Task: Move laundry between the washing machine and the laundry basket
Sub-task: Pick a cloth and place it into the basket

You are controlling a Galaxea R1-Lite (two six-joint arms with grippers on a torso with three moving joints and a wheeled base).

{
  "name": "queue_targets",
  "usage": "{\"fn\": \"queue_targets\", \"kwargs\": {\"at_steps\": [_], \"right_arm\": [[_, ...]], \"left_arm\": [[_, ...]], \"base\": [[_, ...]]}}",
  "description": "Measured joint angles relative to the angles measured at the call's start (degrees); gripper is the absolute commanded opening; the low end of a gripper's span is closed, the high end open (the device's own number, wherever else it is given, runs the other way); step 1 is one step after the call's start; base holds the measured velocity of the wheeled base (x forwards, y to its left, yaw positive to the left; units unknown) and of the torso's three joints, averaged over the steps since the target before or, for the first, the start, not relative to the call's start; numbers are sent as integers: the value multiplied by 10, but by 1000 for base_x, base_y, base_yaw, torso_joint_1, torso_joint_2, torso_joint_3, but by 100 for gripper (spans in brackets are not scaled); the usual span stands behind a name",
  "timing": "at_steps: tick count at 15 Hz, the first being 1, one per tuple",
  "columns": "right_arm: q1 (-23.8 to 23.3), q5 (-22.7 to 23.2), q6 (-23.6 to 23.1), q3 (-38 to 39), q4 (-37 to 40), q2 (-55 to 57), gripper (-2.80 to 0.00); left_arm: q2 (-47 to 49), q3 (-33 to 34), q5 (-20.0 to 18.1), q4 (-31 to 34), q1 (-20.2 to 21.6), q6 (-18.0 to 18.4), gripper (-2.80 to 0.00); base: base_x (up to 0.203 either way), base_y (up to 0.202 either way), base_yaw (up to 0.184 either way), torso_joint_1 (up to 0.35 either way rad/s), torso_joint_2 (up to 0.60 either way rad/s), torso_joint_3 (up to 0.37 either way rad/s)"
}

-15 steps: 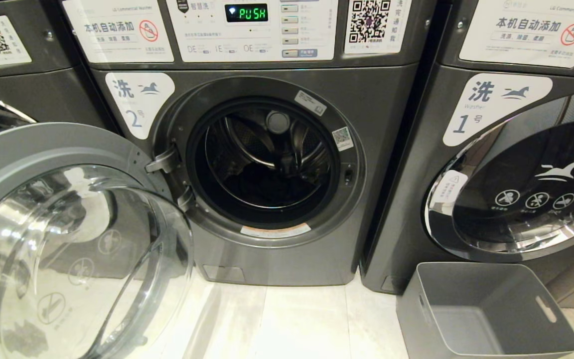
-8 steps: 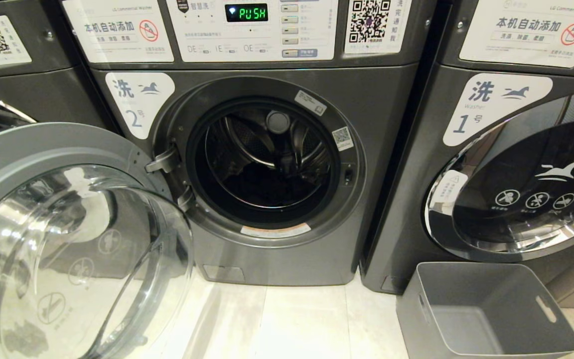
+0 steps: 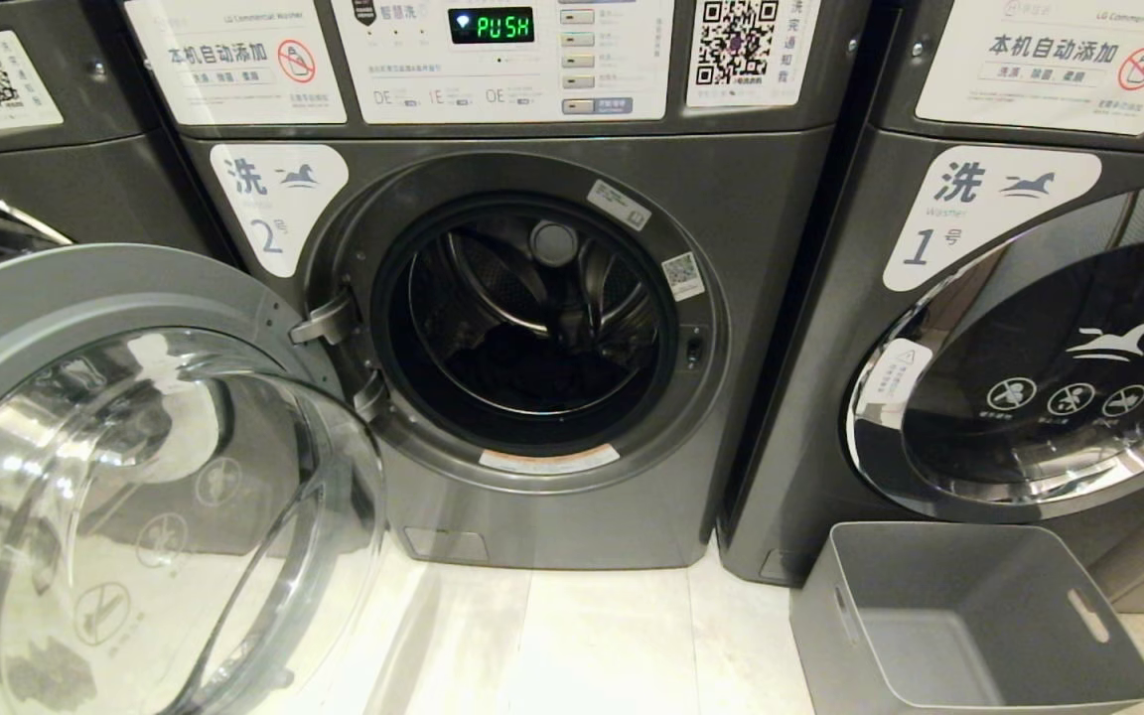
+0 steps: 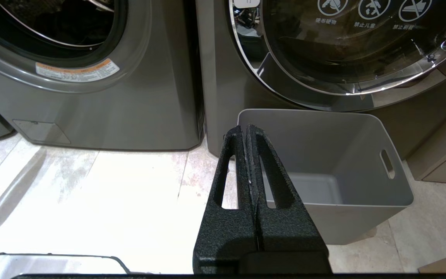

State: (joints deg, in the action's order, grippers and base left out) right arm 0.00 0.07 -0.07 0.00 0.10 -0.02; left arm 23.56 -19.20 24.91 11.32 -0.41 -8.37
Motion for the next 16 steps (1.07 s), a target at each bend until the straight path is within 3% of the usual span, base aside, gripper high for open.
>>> {"fn": "queue_targets", "kwargs": {"at_steps": [9, 12, 16], "right_arm": [[0, 0, 0, 0, 0, 0, -280], [0, 0, -1, 0, 0, 0, -280], [0, 0, -1, 0, 0, 0, -280]], "left_arm": [[164, -19, 23, -110, 7, -56, -280], [216, -22, 11, -152, 51, -58, -280], [284, -43, -38, -197, 132, -59, -280]], "base": [[0, 0, 0, 0, 0, 0], [0, 0, 0, 0, 0, 0], [0, 0, 0, 0, 0, 0]]}}
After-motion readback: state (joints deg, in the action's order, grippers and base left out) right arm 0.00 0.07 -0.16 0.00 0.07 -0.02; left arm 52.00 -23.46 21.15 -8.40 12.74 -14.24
